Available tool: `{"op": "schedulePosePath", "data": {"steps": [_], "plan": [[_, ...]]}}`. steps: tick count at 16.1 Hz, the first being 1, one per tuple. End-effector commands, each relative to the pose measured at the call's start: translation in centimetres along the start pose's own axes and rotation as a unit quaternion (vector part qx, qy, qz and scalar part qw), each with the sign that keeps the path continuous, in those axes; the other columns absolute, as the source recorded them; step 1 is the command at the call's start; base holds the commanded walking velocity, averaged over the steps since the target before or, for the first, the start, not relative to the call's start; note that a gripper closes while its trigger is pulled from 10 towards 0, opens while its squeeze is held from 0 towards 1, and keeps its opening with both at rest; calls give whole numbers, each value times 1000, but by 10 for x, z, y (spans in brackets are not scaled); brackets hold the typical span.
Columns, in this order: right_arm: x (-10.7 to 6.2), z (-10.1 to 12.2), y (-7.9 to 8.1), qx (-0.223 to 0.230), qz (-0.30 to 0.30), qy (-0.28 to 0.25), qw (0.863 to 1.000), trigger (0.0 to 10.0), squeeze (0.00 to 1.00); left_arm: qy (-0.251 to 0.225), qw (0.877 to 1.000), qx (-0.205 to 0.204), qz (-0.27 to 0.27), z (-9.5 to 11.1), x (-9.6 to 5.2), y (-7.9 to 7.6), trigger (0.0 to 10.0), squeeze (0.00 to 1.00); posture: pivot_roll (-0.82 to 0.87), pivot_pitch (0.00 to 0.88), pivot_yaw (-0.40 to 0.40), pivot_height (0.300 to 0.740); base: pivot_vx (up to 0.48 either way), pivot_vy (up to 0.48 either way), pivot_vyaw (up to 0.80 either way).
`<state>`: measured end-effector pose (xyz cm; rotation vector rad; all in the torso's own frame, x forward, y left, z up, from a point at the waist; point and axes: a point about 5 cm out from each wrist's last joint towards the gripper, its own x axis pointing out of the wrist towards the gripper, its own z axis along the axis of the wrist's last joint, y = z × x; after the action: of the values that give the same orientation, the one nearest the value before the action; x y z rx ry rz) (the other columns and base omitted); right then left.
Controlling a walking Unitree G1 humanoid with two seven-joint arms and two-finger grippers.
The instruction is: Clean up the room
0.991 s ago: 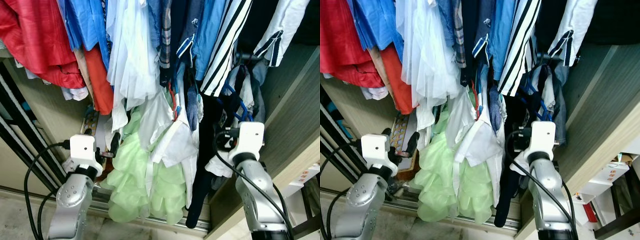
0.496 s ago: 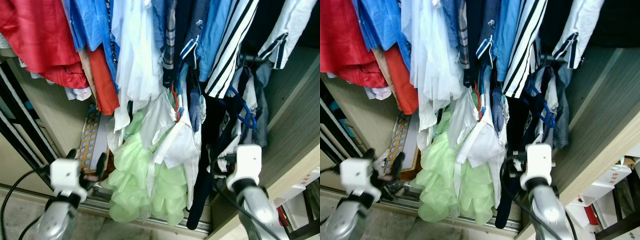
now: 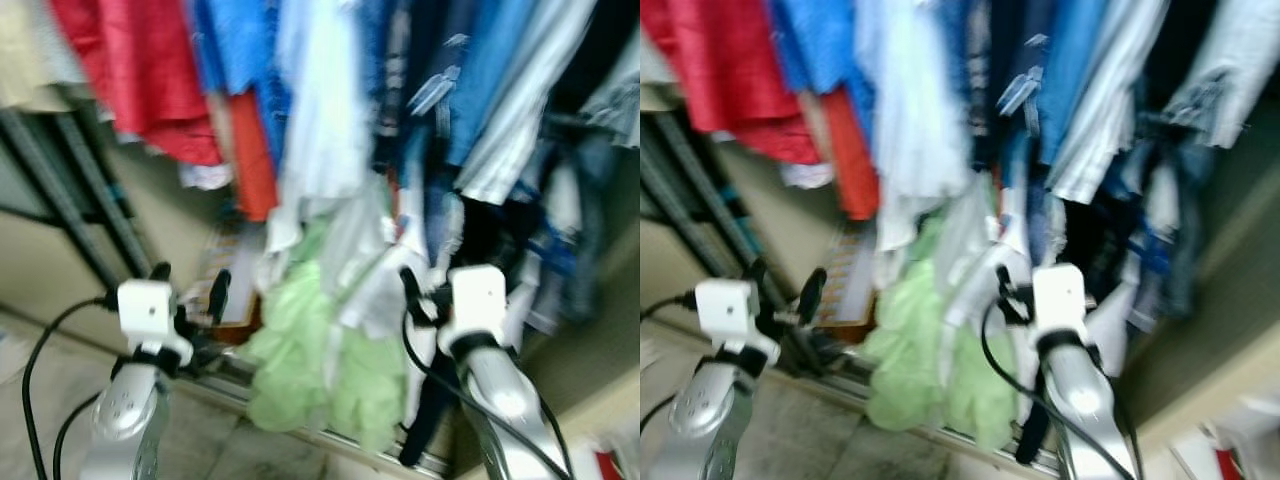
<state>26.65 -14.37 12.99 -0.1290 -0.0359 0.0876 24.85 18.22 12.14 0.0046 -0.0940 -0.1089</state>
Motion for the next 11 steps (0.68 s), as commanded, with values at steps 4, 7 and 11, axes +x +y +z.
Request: {"op": "schedulePosePath", "data": {"steps": [4, 7, 11], "plan": [[9, 2, 0, 24, 0, -8, 1000, 10000, 0, 38, 999, 25, 14, -11, -5, -9, 10000, 0, 30, 18, -6, 740, 0, 0, 378], [9, -2, 0, 29, -6, 2, 1000, 10000, 0, 56, 997, 1, 52, -23, -11, -20, 10000, 0, 21, 0, -19, 740, 0, 0, 0], [-1, -2, -5, 16, -1, 6, 1000, 10000, 0, 60, 996, -17, 70, -31, -19, -4, 10000, 0, 7, 0, -17, 740, 0, 0, 400]]}}
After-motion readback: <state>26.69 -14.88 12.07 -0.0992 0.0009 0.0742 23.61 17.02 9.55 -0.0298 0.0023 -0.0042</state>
